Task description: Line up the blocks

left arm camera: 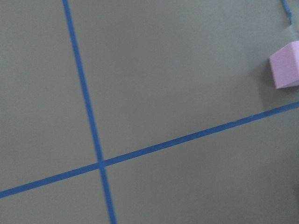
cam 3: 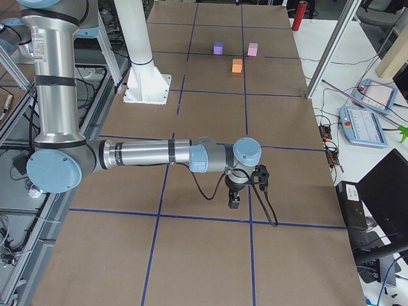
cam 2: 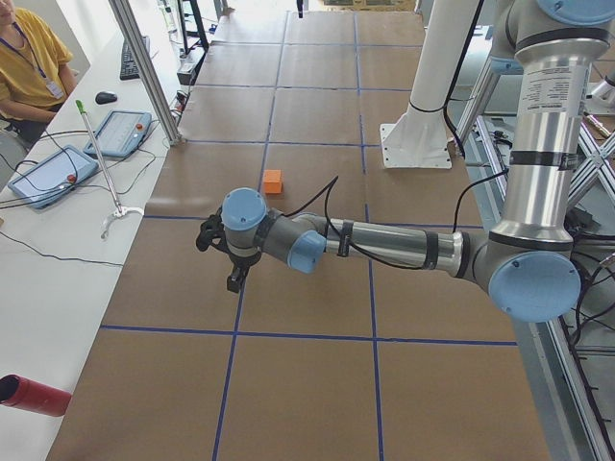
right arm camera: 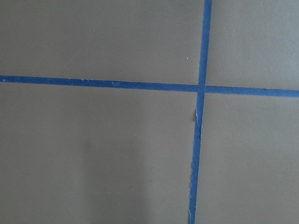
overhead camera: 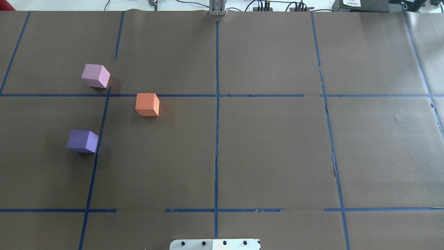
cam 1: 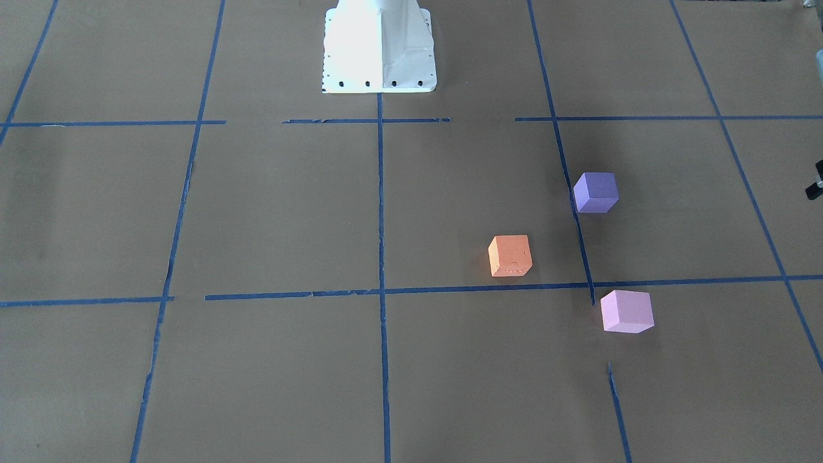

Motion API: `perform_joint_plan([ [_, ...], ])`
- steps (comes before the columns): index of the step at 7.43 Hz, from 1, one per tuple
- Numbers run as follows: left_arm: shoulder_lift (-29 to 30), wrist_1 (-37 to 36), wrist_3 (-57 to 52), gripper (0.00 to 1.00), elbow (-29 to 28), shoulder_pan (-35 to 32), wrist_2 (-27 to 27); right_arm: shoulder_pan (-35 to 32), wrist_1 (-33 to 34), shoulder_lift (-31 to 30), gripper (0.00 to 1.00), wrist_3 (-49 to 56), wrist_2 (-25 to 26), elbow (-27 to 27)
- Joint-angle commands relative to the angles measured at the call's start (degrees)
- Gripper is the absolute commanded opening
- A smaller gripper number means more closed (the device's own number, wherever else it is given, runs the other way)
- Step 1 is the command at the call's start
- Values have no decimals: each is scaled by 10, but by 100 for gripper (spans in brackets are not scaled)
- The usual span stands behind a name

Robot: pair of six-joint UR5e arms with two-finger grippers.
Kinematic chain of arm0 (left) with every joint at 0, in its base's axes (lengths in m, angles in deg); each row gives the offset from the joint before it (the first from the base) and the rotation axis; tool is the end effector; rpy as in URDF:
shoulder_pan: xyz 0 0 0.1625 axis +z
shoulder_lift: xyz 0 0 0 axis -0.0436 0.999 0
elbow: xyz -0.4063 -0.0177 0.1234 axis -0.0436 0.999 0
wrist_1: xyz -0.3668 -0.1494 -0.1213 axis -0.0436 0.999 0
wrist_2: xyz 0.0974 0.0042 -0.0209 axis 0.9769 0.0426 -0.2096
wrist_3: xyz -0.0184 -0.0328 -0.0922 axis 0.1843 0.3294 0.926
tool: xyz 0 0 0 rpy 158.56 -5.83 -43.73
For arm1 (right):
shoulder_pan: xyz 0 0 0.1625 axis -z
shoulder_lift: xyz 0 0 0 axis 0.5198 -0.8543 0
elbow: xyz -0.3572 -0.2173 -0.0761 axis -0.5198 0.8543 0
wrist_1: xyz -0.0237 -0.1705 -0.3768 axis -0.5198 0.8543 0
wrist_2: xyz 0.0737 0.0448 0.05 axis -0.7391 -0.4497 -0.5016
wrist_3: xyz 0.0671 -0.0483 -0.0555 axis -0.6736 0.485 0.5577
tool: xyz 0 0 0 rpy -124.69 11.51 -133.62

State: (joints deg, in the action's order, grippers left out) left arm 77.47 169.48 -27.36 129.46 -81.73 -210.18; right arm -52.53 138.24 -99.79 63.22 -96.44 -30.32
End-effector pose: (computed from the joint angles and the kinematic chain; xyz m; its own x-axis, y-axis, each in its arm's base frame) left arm 0.0434 -0.5399 0.5354 0.6007 0.2647 -0.7544 -0.0267 0.9497 0.3120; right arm 0.0074 -0.5011 0.6215 0.6854 -0.0427 0.7269 0.0652 0.9979 -0.0028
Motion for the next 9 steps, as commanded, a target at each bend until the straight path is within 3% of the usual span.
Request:
perform_joint_plan([
  [1, 119, 5, 255, 100, 19, 146, 67, 0, 0, 0, 100, 0, 0, -1],
  [4, 265, 4, 489, 100, -46, 319, 173, 0, 0, 0, 100, 0, 0, -1],
  [6, 269, 1, 510, 100, -59, 353, 230, 0, 0, 0, 100, 0, 0, 0],
  [9, 271, 0, 531, 100, -88, 363, 260, 0, 0, 0, 100, 0, 0, 0],
])
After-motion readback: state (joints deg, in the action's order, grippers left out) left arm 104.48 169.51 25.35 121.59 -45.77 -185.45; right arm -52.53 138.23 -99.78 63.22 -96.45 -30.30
